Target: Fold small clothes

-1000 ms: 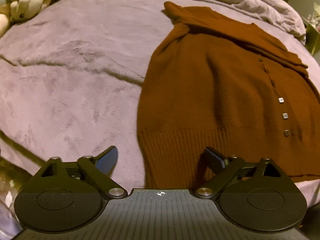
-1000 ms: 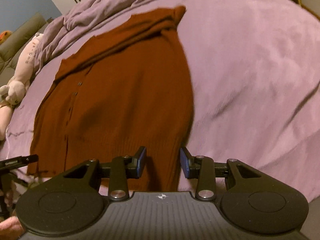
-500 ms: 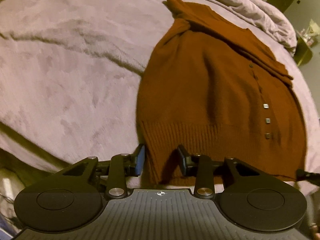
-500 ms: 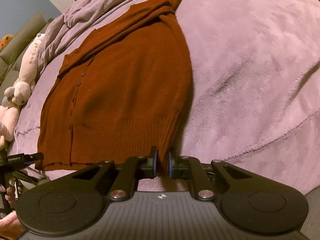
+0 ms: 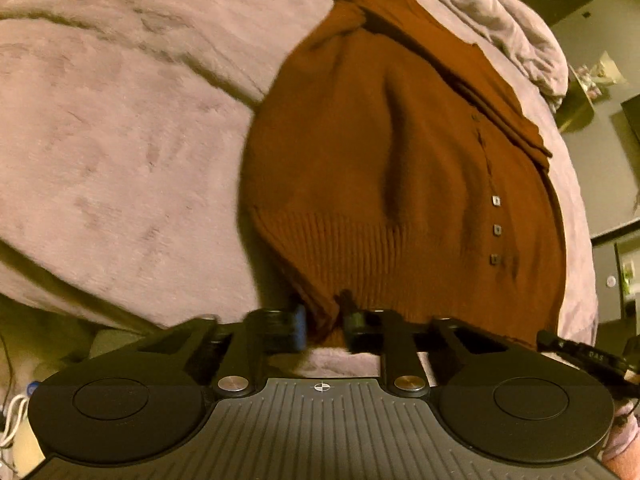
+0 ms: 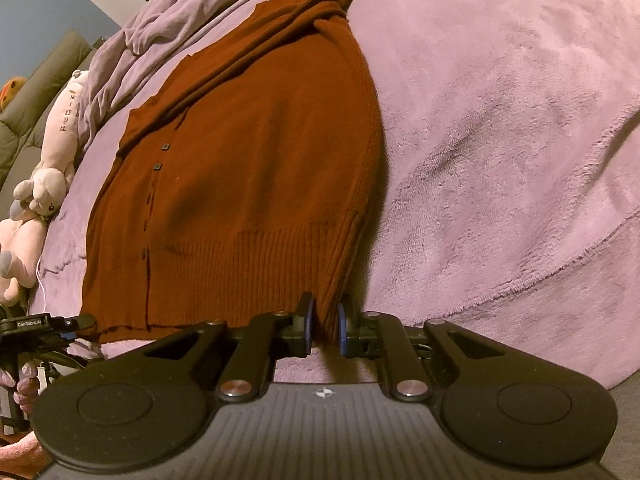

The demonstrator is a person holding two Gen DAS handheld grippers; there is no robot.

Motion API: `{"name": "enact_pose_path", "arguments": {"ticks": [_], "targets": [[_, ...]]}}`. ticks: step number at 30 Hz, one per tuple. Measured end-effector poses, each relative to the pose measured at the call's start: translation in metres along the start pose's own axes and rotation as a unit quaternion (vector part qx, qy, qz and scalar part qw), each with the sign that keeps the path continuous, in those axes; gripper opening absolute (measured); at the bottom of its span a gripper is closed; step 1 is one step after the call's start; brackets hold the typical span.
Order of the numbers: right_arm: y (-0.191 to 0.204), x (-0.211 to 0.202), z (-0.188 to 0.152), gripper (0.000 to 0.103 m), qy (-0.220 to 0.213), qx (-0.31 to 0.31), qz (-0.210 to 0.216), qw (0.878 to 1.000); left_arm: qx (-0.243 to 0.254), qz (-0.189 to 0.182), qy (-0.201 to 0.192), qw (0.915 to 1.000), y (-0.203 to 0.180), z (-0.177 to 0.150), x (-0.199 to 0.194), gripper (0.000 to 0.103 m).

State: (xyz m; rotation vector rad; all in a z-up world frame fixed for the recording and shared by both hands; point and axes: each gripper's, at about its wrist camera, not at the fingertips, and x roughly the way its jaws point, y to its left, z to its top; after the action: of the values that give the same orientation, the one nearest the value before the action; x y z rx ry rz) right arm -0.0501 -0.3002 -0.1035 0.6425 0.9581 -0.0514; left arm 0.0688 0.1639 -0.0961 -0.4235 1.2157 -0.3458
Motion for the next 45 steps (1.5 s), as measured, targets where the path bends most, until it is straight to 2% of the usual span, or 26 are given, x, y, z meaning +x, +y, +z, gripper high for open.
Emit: {"name": "enact_pose_path", "arguments": {"ticks": [6, 13, 16, 23, 26, 28, 31, 33, 35, 36, 38, 41, 45], "targets": [[-0.002, -0.002, 0.001, 0.007, 0.001, 0.010, 0.011, 1.000, -0.005, -0.007, 0.000, 1.0000, -0.004, 0.002, 0.003, 0.007], [-0.002, -0.015, 0.015, 0.005, -0.010, 0.048, 0.072, 0.996, 0.011, -0.037, -0.040, 0.9984, -0.024, 0.018, -0.020, 0.006], [0.004, -0.021, 0.031, 0.005, -0.032, 0.054, 0.094, 0.994, 0.020, -0.055, -0.067, 0.9961, -0.035, 0.037, -0.031, 0.006], [0.025, -0.025, 0.076, 0.005, -0.076, 0.030, 0.112, 0.990, 0.027, -0.067, -0.123, 0.9898, -0.057, 0.085, -0.042, 0.003], [0.030, -0.021, 0.096, 0.005, -0.091, 0.022, 0.111, 0.989, 0.032, -0.059, -0.141, 0.9878, -0.063, 0.105, -0.042, 0.003], [0.035, -0.016, 0.109, 0.005, -0.096, 0.022, 0.110, 0.989, 0.035, -0.056, -0.144, 0.9874, -0.066, 0.116, -0.039, 0.003], [0.041, -0.008, 0.120, 0.005, -0.095, 0.015, 0.105, 0.990, 0.033, -0.048, -0.121, 0.9909, -0.064, 0.123, -0.026, 0.004], [0.043, -0.004, 0.119, 0.005, -0.092, 0.005, 0.101, 0.991, 0.022, -0.033, -0.099, 0.9943, -0.055, 0.118, -0.018, 0.011], [0.041, -0.003, 0.115, 0.005, -0.089, 0.000, 0.096, 0.991, 0.018, -0.014, -0.083, 0.9963, -0.045, 0.106, -0.013, 0.032], [0.039, -0.004, 0.111, 0.005, -0.090, 0.001, 0.095, 0.991, 0.017, -0.005, -0.075, 0.9970, -0.040, 0.096, -0.012, 0.035], [0.033, -0.006, 0.105, 0.005, -0.094, 0.010, 0.090, 0.991, 0.012, 0.006, -0.063, 0.9979, -0.028, 0.078, -0.013, 0.050], [0.024, -0.013, 0.099, 0.005, -0.108, 0.025, 0.085, 0.990, -0.013, 0.022, -0.037, 0.9990, -0.007, 0.051, -0.010, 0.054], [0.018, -0.017, 0.095, 0.005, -0.114, 0.039, 0.084, 0.989, -0.035, 0.012, -0.024, 0.9990, 0.007, 0.028, -0.010, 0.054]]}}
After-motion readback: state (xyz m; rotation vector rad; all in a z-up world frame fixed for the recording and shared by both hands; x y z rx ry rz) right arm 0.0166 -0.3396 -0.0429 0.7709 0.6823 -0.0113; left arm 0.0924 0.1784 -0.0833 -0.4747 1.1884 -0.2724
